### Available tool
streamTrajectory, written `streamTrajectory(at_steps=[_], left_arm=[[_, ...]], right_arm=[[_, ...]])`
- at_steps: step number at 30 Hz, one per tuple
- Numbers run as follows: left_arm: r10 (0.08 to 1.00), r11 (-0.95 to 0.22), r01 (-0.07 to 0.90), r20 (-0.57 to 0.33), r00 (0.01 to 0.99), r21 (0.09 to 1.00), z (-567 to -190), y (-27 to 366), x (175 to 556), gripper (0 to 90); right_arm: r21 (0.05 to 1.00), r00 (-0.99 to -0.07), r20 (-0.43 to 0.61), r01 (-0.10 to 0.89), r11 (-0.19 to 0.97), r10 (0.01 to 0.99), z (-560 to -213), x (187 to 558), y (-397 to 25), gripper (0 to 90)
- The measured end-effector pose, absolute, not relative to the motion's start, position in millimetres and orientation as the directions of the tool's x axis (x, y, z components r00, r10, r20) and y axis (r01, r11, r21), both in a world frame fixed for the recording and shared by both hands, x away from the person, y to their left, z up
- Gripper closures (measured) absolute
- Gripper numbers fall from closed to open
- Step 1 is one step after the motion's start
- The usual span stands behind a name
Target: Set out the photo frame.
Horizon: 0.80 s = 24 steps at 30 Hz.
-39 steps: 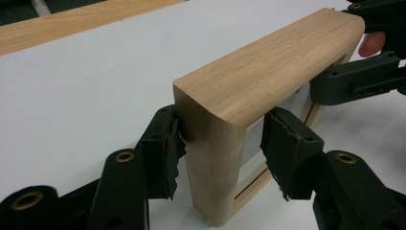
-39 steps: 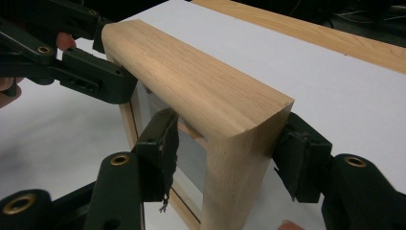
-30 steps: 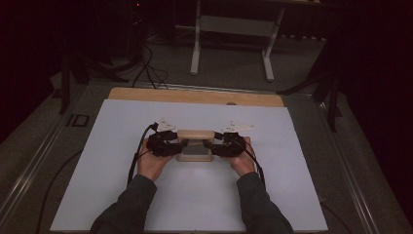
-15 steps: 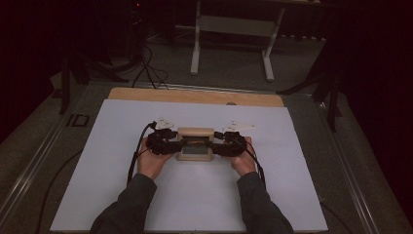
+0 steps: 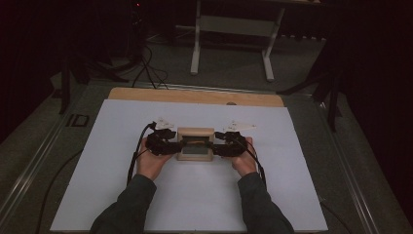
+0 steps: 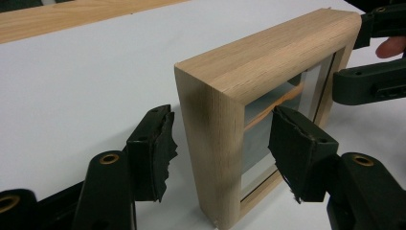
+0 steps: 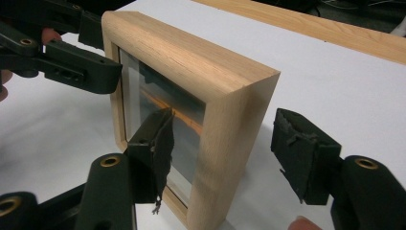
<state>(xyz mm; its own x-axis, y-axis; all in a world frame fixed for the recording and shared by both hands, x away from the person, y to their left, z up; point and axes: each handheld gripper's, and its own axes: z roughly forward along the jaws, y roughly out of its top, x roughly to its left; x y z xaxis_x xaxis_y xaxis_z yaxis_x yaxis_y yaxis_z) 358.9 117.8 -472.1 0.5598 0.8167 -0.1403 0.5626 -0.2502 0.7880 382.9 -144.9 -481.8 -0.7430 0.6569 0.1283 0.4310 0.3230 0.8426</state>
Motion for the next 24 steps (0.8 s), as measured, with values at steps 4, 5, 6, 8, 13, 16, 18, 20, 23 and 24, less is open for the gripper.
streamTrajectory(at_steps=[4, 5, 6, 8, 13, 16, 18, 20, 23, 24], left_arm=[[0.815, -0.231, 0.561, -0.157, 0.558, 0.795, -468.7, 123.6, 353.1, 40.3], [0.814, -0.230, 0.558, -0.157, 0.559, 0.797, -467.9, 124.9, 352.0, 40.2], [0.814, -0.227, 0.556, -0.157, 0.559, 0.799, -466.7, 126.5, 350.4, 40.3], [0.815, -0.223, 0.555, -0.159, 0.557, 0.802, -464.4, 129.9, 347.3, 40.2], [0.816, -0.226, 0.549, -0.152, 0.558, 0.805, -460.1, 137.9, 340.2, 40.2], [0.817, -0.235, 0.549, -0.143, 0.559, 0.802, -458.5, 142.7, 336.6, 39.7], [0.817, -0.233, 0.551, -0.146, 0.557, 0.801, -458.0, 144.1, 335.1, 39.7], [0.817, -0.240, 0.550, -0.139, 0.559, 0.800, -456.7, 147.4, 332.2, 39.7], [0.820, -0.246, 0.551, -0.133, 0.557, 0.797, -453.8, 154.2, 326.5, 39.7], [0.820, -0.246, 0.551, -0.133, 0.557, 0.797, -453.8, 154.2, 326.5, 39.7]], right_arm=[[0.840, -0.743, 0.125, 0.432, 0.328, 0.657, -479.4, 381.1, -146.5, 36.9], [0.838, -0.744, 0.122, 0.432, 0.334, 0.656, -479.0, 380.7, -146.9, 36.6], [0.837, -0.745, 0.121, 0.432, 0.336, 0.657, -478.7, 380.4, -147.1, 36.2], [0.836, -0.744, 0.115, 0.431, 0.340, 0.659, -477.7, 379.8, -148.4, 35.6], [0.828, -0.738, 0.108, 0.438, 0.351, 0.666, -474.0, 377.1, -151.8, 34.9], [0.824, -0.738, 0.095, 0.435, 0.364, 0.668, -471.7, 375.4, -154.4, 34.5], [0.822, -0.738, 0.093, 0.436, 0.367, 0.668, -470.9, 374.6, -155.4, 34.5], [0.817, -0.737, 0.087, 0.438, 0.375, 0.670, -469.0, 372.3, -157.1, 33.8], [0.812, -0.739, 0.073, 0.434, 0.391, 0.670, -465.9, 368.2, -161.1, 33.4], [0.812, -0.739, 0.073, 0.434, 0.391, 0.670, -465.9, 368.2, -161.1, 33.4]])
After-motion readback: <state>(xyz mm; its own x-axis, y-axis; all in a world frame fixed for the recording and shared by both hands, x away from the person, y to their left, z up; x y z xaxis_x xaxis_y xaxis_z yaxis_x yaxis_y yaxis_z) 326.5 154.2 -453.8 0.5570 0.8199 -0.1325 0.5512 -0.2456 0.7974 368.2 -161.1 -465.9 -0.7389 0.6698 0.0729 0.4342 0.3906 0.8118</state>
